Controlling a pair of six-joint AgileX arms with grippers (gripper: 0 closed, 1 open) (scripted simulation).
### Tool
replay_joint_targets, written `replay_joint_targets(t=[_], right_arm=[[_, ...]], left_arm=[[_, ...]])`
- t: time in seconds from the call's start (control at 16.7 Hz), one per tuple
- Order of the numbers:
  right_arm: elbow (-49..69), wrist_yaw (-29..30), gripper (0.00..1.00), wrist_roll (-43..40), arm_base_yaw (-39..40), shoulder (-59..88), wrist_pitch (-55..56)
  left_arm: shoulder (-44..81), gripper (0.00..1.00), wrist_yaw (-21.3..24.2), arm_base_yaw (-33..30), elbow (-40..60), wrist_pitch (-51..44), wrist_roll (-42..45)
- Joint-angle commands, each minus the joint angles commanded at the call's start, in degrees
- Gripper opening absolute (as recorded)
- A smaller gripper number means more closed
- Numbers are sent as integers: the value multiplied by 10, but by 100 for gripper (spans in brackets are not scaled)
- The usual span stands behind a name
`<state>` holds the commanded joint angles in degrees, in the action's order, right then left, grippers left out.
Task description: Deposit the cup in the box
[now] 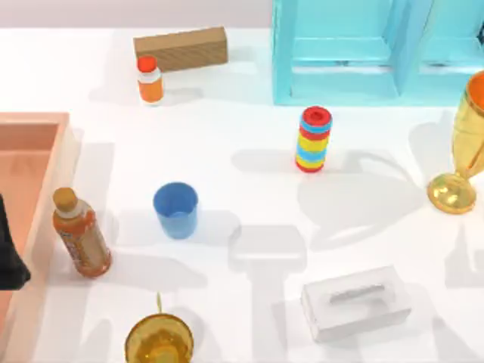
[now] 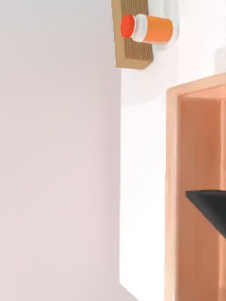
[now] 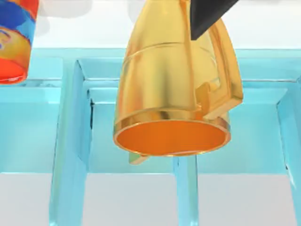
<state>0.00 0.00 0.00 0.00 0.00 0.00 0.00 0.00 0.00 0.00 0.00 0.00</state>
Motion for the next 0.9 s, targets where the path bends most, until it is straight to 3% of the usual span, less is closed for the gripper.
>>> replay_joint_targets(t=[0.42,0.9], right_arm=[[0,0,100,0,0,0,0],[0,0,100,0,0,0,0]], left_arm=[[86,100,10,-36,76,-58,-31],[461,100,9,-154,421,-296,-99]])
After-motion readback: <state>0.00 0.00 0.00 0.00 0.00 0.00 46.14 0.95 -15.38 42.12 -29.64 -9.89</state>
